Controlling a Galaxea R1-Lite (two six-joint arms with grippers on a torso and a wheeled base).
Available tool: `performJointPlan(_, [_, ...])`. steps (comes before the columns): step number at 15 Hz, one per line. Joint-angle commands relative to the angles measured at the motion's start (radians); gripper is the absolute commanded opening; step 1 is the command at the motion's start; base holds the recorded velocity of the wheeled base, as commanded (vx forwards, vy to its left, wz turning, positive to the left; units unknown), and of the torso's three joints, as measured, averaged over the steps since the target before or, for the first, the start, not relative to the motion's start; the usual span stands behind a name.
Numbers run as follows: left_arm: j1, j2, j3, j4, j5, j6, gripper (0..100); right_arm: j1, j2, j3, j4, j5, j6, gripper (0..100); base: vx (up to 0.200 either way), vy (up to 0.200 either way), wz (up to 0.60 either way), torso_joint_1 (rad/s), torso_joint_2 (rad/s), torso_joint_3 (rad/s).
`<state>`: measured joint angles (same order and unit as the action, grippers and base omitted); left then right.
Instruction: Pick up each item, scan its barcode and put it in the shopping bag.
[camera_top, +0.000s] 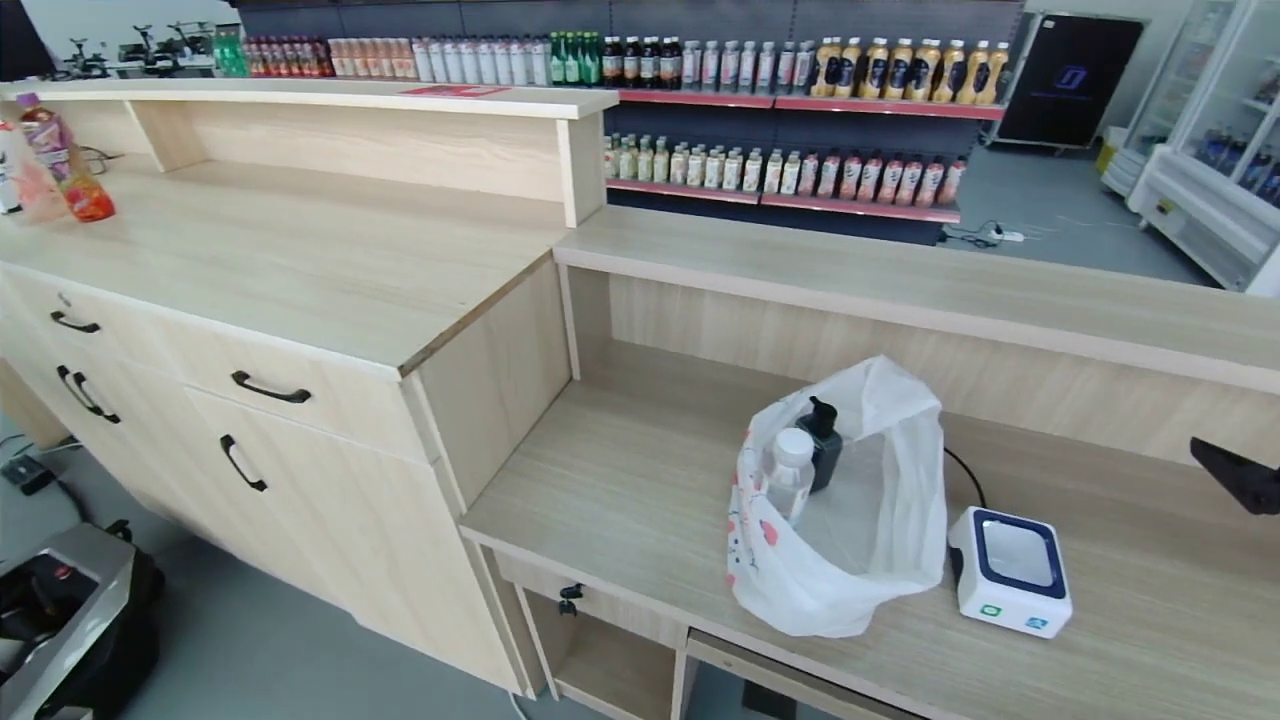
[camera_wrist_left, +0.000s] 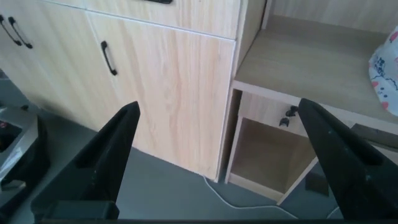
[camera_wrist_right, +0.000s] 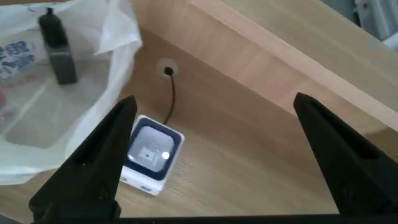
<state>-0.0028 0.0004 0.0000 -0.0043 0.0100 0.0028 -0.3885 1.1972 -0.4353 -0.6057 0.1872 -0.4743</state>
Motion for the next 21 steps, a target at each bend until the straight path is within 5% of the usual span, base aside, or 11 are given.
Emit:
performJointPlan(1, [0.0, 0.0, 0.0, 0.0, 0.001, 0.0, 100, -0.122, -0.021, 0.018, 0.004, 0.0, -0.021, 100, 0.0, 0.0, -0.6, -0.002, 0.01, 0.012])
performJointPlan(2, [0.0, 0.0, 0.0, 0.0, 0.001, 0.0, 100, -0.128, -0.018, 0.018, 0.004, 0.0, -0.021, 100, 0.0, 0.0, -0.6, -0.002, 0.0, 0.002])
performJointPlan(5, [0.0, 0.0, 0.0, 0.0, 0.001, 0.0, 100, -0.336, 0.142, 0.023, -0.111, 0.008, -0.029, 100, 0.0, 0.0, -0.6, 0.002, 0.0, 0.009])
performJointPlan(8, [0.0, 0.0, 0.0, 0.0, 0.001, 0.0, 100, -0.386, 0.259, 0.026, -0.289, 0.044, -0.023, 100, 0.0, 0.0, -0.6, 0.001, 0.0, 0.002])
performJointPlan(13, [0.0, 0.0, 0.0, 0.0, 0.001, 0.0, 100, -0.489, 0.358, 0.032, -0.281, 0.052, 0.069, 100, 0.0, 0.0, -0.12, 0.001, 0.0, 0.0])
performJointPlan(18, [0.0, 0.0, 0.0, 0.0, 0.001, 0.0, 100, -0.52, 0.544, 0.003, -0.378, 0.195, 0.097, 100, 0.0, 0.0, 0.0, 0.0, 0.0, 0.0])
performJointPlan(21, [0.0, 0.0, 0.0, 0.0, 0.001, 0.0, 100, -0.458, 0.63, -0.04, -0.47, 0.248, 0.091, 100, 0.0, 0.0, 0.0, 0.0, 0.0, 0.0])
